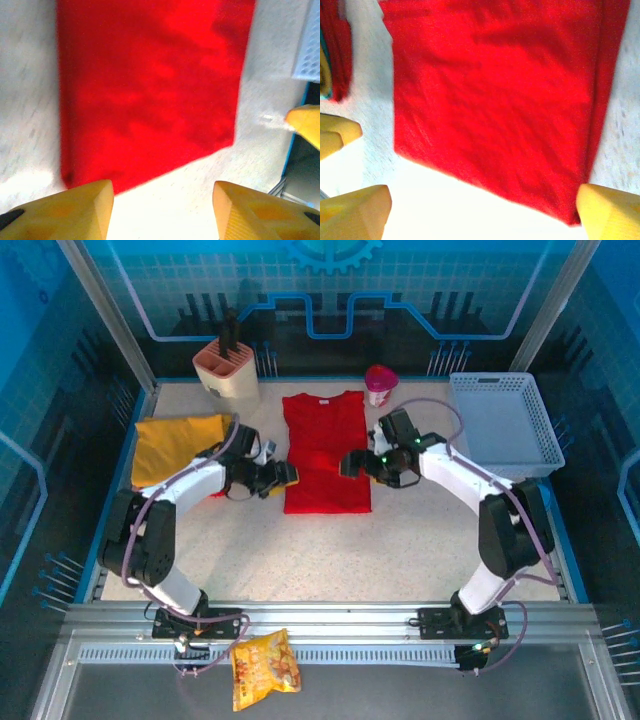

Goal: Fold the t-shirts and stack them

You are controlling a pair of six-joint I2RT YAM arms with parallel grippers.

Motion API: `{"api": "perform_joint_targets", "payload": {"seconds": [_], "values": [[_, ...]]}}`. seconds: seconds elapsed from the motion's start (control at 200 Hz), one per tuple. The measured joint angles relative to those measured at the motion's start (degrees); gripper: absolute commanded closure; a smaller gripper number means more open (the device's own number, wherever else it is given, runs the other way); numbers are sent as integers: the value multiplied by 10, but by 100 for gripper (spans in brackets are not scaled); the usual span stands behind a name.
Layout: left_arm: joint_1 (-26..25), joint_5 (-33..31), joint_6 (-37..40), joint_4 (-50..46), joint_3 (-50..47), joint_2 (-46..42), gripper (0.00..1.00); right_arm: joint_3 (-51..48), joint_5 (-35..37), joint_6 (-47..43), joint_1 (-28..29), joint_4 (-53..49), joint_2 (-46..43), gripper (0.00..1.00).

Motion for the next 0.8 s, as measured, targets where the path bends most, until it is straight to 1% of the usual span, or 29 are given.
{"api": "perform_joint_targets", "payload": {"seconds": [0.12,0.285,0.38,0.55,0.795], "values": [[0,0,13,-7,-46,-26,41,-69,13,10,-1,1,-37,0],[0,-9,14,7,-84,-34,42,-100,23,19,4,6,-45,0],[0,-18,13,14,-103,-33,42,-113,28,25,12,13,-45,10],[0,-24,12,36,-111,-15,43,-135,23,43,14,36,-38,22],[0,-19,-3,76,-116,2,44,-139,-4,57,14,70,0,26]]}}
